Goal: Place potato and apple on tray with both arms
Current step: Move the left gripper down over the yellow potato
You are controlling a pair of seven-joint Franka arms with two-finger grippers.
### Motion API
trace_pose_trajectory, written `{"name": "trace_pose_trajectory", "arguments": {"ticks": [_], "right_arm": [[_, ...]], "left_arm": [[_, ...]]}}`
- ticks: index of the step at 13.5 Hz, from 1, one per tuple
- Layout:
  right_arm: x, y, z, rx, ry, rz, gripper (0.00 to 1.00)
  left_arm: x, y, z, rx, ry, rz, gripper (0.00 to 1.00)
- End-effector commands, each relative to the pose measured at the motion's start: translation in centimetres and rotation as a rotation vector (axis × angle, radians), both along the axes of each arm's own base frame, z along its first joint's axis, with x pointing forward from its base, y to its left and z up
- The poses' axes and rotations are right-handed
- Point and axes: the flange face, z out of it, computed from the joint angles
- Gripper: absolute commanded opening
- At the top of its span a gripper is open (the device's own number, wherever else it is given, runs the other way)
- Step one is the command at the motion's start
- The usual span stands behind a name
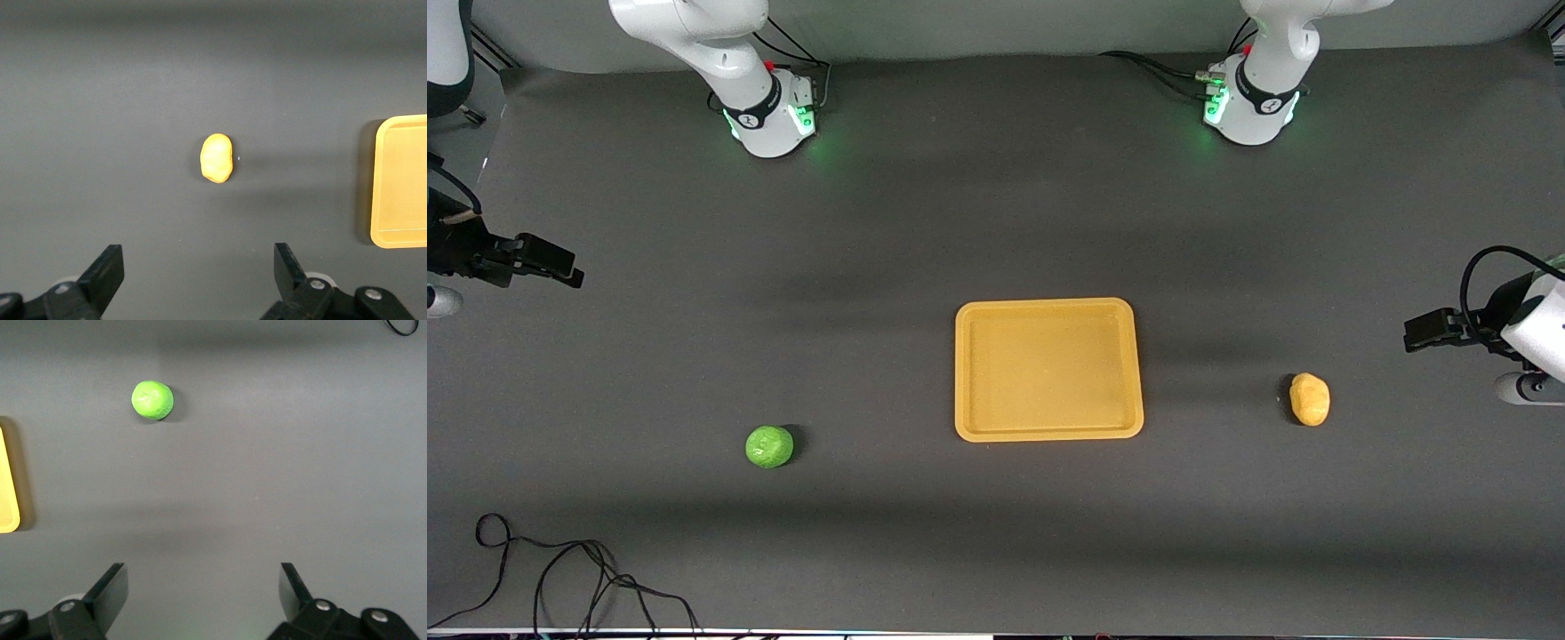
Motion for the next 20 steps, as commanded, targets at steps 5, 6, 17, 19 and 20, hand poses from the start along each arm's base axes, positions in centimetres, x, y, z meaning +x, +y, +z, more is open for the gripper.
{"name": "trace_pose_trajectory", "arguments": {"ticks": [5,6,17,19,20], "right_arm": [[-0.1,0.0,0.5,-0.015,0.016,0.017,1.0],[0.0,0.0,0.4,-0.015,0.017,0.018,1.0],[0.1,0.1,0.2,-0.016,0.014,0.021,1.0],[0.2,0.1,0.3,-0.016,0.013,0.021,1.0],[0.2,0.1,0.3,-0.016,0.013,0.021,1.0]], "left_arm": [[-0.5,-0.3,0.2,-0.002,-0.007,0.011,1.0],[-0.5,-0.3,-0.4,-0.002,-0.006,0.012,1.0],[-1.4,-0.4,-11.1,-0.003,-0.058,0.002,1.0],[-1.1,-0.3,-14.2,-0.007,-0.07,-0.001,1.0],[-0.8,0.0,-15.3,-0.008,-0.059,-0.01,1.0]]}}
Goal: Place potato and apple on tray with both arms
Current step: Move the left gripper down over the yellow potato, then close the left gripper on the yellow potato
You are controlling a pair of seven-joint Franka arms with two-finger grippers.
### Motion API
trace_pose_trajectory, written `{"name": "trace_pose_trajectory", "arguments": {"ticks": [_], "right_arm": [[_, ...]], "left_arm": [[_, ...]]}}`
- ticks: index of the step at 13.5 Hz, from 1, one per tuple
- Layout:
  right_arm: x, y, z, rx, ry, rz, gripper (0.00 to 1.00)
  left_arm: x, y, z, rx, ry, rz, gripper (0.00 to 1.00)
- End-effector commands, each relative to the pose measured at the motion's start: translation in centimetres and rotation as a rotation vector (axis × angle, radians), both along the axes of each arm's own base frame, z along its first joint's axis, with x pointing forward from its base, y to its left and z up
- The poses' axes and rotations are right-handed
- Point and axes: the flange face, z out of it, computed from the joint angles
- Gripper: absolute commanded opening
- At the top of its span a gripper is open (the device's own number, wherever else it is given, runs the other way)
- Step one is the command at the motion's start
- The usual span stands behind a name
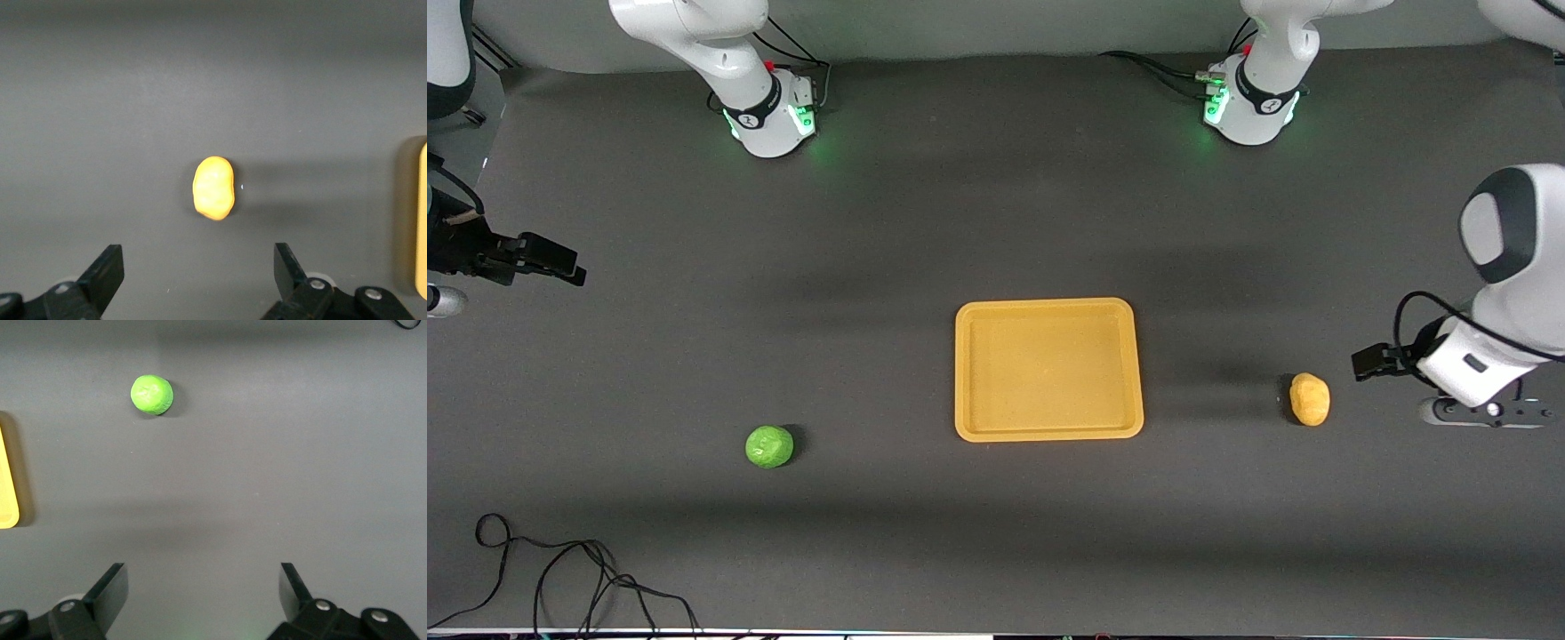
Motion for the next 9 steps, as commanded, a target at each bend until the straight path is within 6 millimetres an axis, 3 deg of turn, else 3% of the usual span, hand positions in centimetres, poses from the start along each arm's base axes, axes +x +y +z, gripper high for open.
{"name": "trace_pose_trajectory", "arguments": {"ticks": [1,3,9], "right_arm": [[0.3,0.0,0.3,-0.016,0.0,0.02,1.0],[0.3,0.0,0.3,-0.016,-0.001,0.02,1.0],[0.4,0.0,0.2,-0.016,0.0,0.02,1.0]], "left_arm": [[-0.2,0.3,-3.0,-0.006,0.001,0.005,1.0],[0.8,-0.7,-6.1,-0.012,-0.02,0.009,1.0],[1.4,0.1,-16.3,-0.024,0.041,0.003,1.0]]}}
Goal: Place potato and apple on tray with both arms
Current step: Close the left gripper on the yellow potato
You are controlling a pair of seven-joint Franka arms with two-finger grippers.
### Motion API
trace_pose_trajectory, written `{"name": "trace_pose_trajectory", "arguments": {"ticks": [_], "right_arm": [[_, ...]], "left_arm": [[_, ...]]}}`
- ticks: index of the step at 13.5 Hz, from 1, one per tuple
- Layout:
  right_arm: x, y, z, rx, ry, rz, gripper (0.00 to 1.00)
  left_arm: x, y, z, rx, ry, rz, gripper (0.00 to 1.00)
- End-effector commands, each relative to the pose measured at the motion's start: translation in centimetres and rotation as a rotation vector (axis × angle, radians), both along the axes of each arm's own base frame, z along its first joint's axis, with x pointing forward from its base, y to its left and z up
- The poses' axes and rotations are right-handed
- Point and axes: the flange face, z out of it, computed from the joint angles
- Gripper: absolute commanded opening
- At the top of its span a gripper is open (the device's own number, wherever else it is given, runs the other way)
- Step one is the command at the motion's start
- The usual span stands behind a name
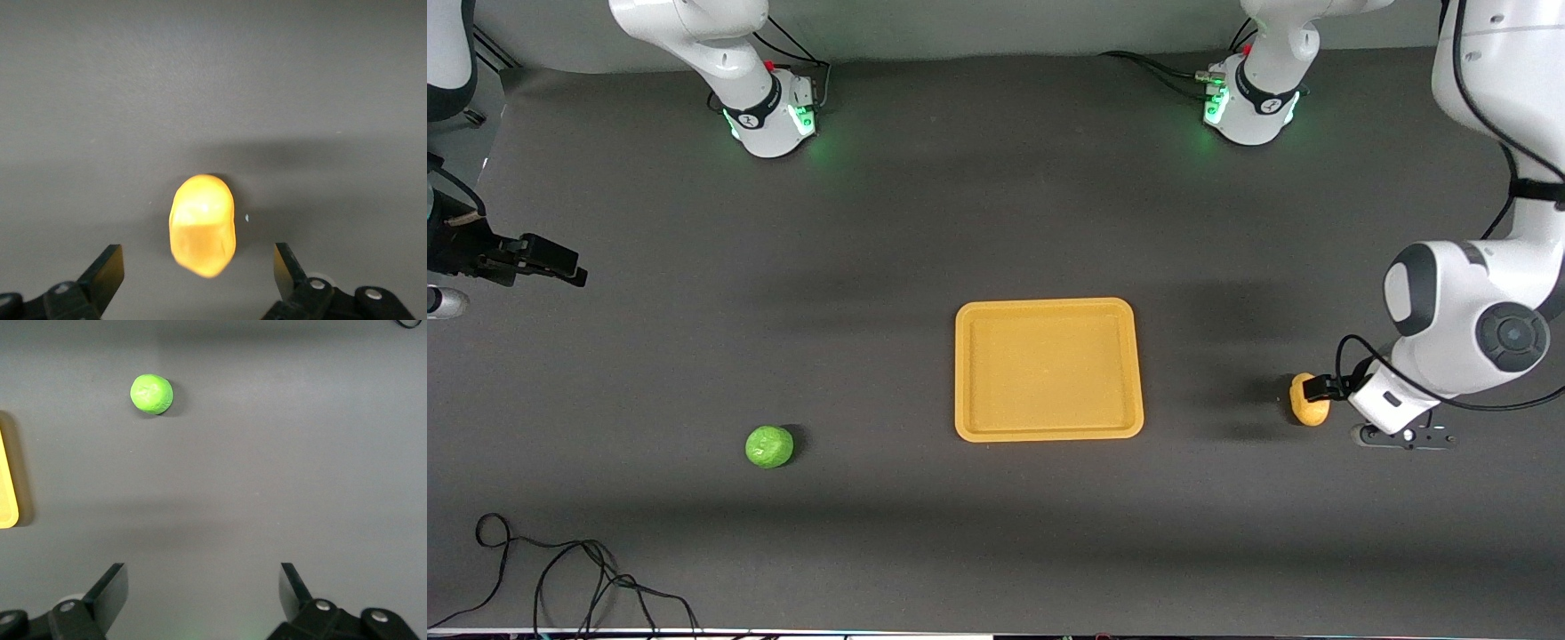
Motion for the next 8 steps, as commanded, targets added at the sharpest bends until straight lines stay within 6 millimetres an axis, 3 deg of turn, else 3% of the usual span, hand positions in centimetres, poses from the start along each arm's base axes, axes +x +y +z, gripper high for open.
{"name": "trace_pose_trajectory", "arguments": {"ticks": [1,2,4,6,7,8], "right_arm": [[0.3,0.0,0.3,-0.016,-0.002,0.02,1.0],[0.3,0.0,0.3,-0.016,-0.002,0.02,1.0],[0.3,0.0,0.2,-0.016,-0.002,0.02,1.0],[0.4,0.0,0.0,-0.016,0.001,0.02,1.0],[0.4,-0.1,0.1,-0.017,0.0,0.019,1.0],[0.5,-0.1,0.1,-0.017,-0.005,0.019,1.0]], "left_arm": [[0.0,0.0,-3.9,-0.009,0.017,0.004,1.0],[-0.3,0.0,-5.8,-0.009,0.042,0.0,0.99],[-0.4,-0.2,-7.7,-0.012,0.047,-0.003,0.83],[-0.6,-0.1,-7.1,-0.01,0.067,-0.003,0.37],[-0.6,-0.2,-6.1,-0.009,0.089,-0.004,0.22],[-0.4,-0.6,-4.4,-0.005,0.101,0.005,0.21]]}}
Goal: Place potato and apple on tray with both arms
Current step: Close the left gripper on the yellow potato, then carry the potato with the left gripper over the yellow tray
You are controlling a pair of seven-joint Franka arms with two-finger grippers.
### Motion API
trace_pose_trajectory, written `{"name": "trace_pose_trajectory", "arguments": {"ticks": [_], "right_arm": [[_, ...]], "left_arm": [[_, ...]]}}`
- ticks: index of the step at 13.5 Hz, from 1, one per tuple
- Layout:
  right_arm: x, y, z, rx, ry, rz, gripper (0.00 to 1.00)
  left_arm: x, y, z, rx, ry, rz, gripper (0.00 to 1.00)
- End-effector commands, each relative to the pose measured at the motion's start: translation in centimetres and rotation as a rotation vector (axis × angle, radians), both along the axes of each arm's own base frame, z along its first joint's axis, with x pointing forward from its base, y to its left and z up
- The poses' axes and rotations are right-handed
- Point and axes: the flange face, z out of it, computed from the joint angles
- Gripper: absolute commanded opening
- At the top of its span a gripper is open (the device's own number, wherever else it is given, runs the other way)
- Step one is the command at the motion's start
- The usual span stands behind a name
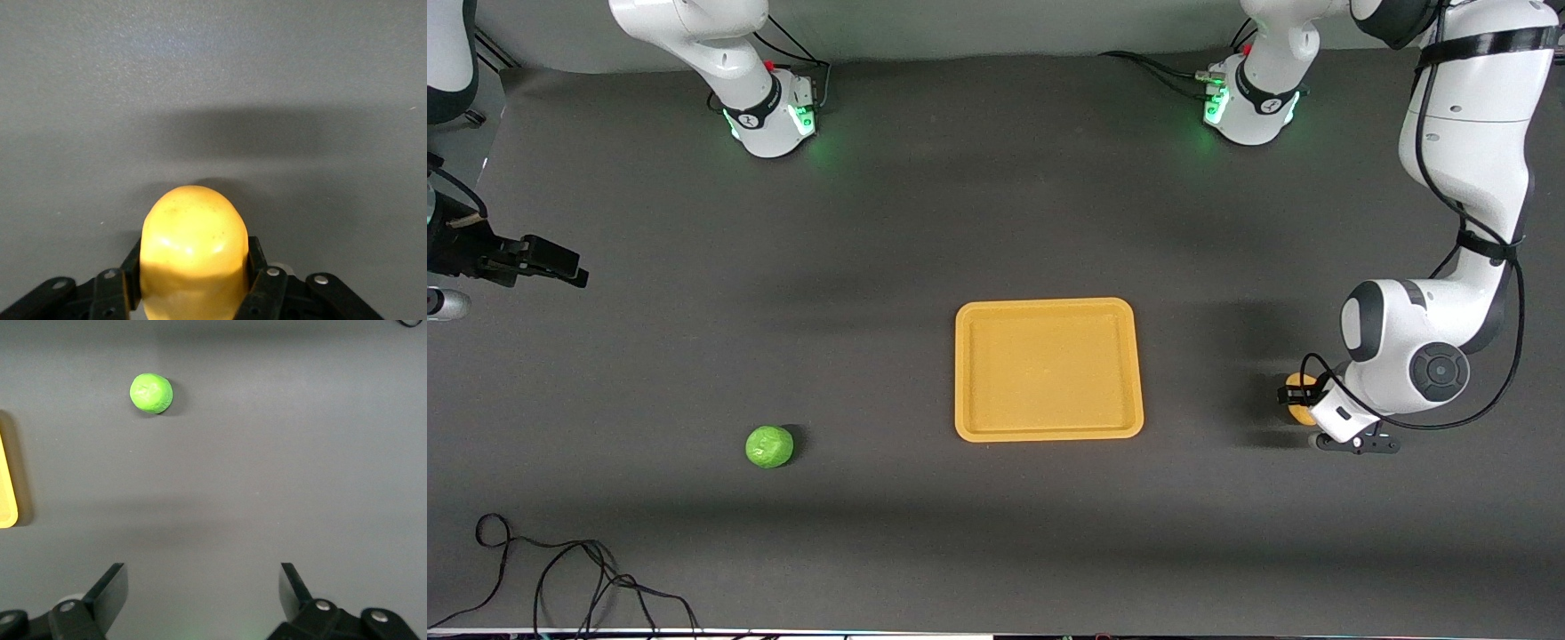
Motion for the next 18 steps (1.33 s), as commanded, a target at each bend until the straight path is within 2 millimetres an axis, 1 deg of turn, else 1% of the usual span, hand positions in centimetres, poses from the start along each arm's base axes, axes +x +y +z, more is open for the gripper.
{"name": "trace_pose_trajectory", "arguments": {"ticks": [1,2,3,4,5,6,7,8,9,10,11,12,13,15,16,17,18], "right_arm": [[0.5,0.0,0.4,-0.017,-0.01,0.02,1.0],[0.5,0.1,0.3,-0.017,-0.011,0.023,1.0],[0.7,0.2,0.3,-0.017,-0.014,0.025,1.0],[0.7,0.2,0.5,-0.017,-0.016,0.026,1.0],[0.7,0.2,0.5,-0.017,-0.016,0.028,1.0],[0.7,0.2,0.5,-0.019,-0.016,0.028,1.0],[0.7,0.2,0.5,-0.019,-0.017,0.028,1.0],[0.7,0.2,0.4,-0.019,-0.016,0.03,1.0],[0.7,0.3,0.4,-0.02,-0.016,0.033,1.0],[0.7,0.2,0.3,-0.021,-0.015,0.034,1.0],[0.7,0.1,0.2,-0.03,-0.015,0.038,1.0],[0.7,0.1,0.2,-0.039,-0.017,0.042,1.0],[0.6,0.1,0.2,-0.041,-0.02,0.045,1.0],[0.7,0.1,0.4,-0.04,-0.027,0.074,1.0],[0.7,0.1,0.3,-0.04,-0.024,0.077,1.0],[0.7,0.1,0.4,-0.038,-0.026,0.077,1.0],[0.7,0.1,0.2,-0.038,-0.021,0.076,1.0]], "left_arm": [[0.5,-0.9,5.1,0.008,0.022,0.012,0.21],[0.7,-2.2,6.7,0.011,0.022,0.026,0.17],[0.9,-4.1,8.3,0.018,0.015,0.049,0.17],[1.0,-6.9,9.7,0.02,0.008,0.082,0.17],[1.0,-10.3,10.6,0.019,-0.001,0.12,0.17],[1.4,-13.1,11.5,0.007,-0.019,0.156,0.17],[1.1,-16.3,11.8,-0.027,-0.012,0.184,0.17],[0.4,-18.9,11.2,-0.054,0.006,0.206,0.17],[-0.5,-22.1,10.6,-0.066,0.022,0.21,0.19],[-1.7,-25.5,10.3,-0.062,0.032,0.209,0.25],[-3.0,-28.8,8.5,-0.048,0.049,0.207,0.26],[-3.9,-31.0,7.0,-0.035,0.054,0.199,0.21],[-4.3,-31.8,5.8,-0.025,0.051,0.187,0.17],[-4.5,-32.1,5.2,-0.017,0.039,0.191,0.15],[-4.8,-32.6,5.0,-0.014,0.04,0.196,0.15],[-5.3,-33.5,4.1,-0.01,0.053,0.19,0.15],[-5.5,-33.6,2.7,0.0,0.068,0.186,0.15]]}}
